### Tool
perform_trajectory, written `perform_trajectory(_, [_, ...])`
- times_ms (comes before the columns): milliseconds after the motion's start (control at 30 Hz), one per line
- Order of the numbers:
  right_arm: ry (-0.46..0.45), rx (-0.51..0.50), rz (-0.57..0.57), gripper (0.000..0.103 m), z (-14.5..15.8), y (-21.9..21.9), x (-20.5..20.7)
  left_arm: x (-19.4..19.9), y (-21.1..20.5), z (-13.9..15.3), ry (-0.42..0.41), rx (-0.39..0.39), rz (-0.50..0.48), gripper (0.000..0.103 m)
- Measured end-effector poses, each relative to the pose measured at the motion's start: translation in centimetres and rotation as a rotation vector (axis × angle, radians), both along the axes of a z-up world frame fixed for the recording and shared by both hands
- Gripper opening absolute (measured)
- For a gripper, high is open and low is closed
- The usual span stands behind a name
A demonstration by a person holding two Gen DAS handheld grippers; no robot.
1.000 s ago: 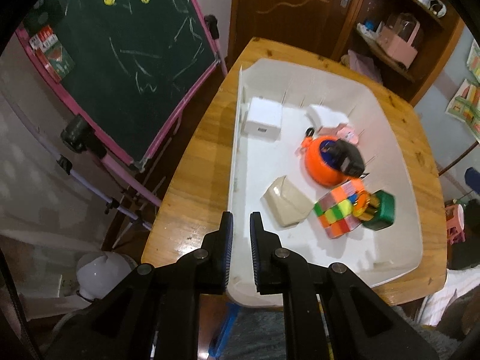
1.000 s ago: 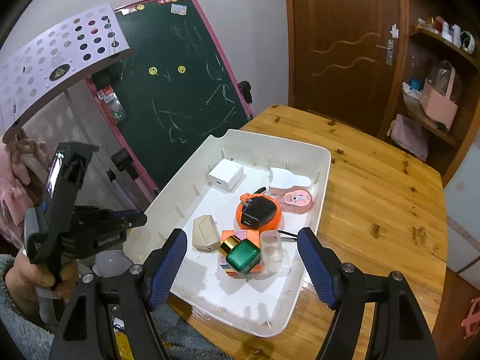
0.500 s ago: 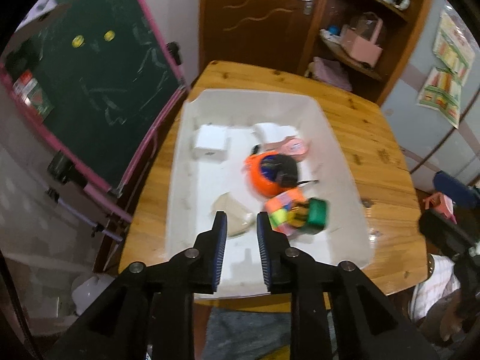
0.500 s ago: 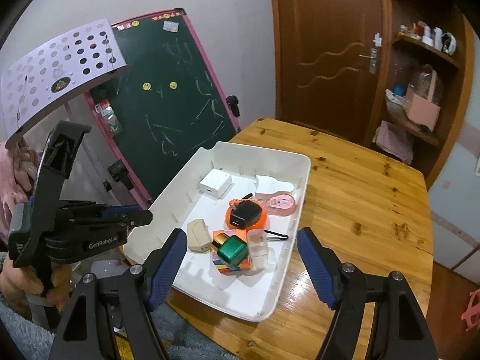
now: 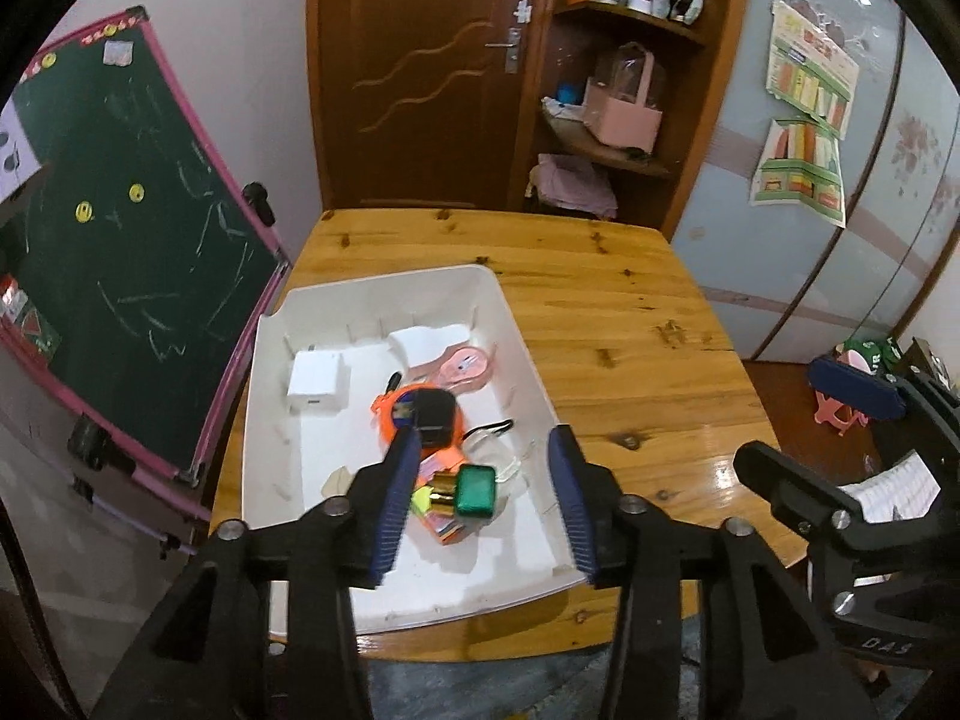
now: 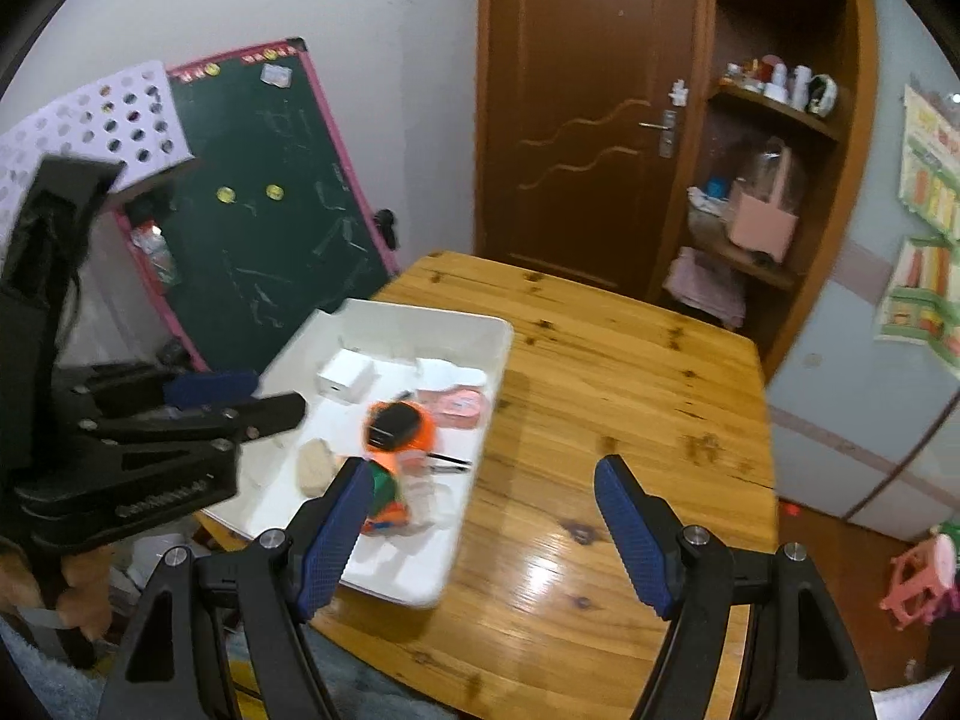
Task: Organize rigid objects
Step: 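Withdraw the right gripper while the left gripper sets the tray on the table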
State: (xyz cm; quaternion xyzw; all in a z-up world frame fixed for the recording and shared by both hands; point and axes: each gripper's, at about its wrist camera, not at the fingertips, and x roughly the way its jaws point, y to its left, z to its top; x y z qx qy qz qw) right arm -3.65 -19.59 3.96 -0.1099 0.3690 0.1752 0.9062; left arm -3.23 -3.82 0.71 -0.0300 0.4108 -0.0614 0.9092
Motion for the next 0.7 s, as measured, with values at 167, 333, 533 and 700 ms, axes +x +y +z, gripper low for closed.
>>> perform_trajectory(167, [0.017, -0.012, -0.047, 0.077, 0.6, -1.6, -0.4, 0.2, -1.1, 0.9, -0.005, 0.005, -0.005, 0.056])
perform_trajectory(333, [0.029, 0.016, -0.108, 0.077, 1.1, -3.3, -0.7, 0.0, -2.4, 1.6, -0.007, 0.023, -0.019, 0.057])
perform_trajectory(533, [0.013, 0.052, -0.180, 0.077, 1.5, -4.6, -1.6, -0.2, -3.9, 1.9, -0.012, 0.027, -0.027, 0.064])
perform_trajectory(700, [-0.018, 0.088, -0.254, 0.077, 1.9, -5.7, -2.3, -0.4, -4.9, 1.8, -0.014, 0.022, -0.031, 0.066])
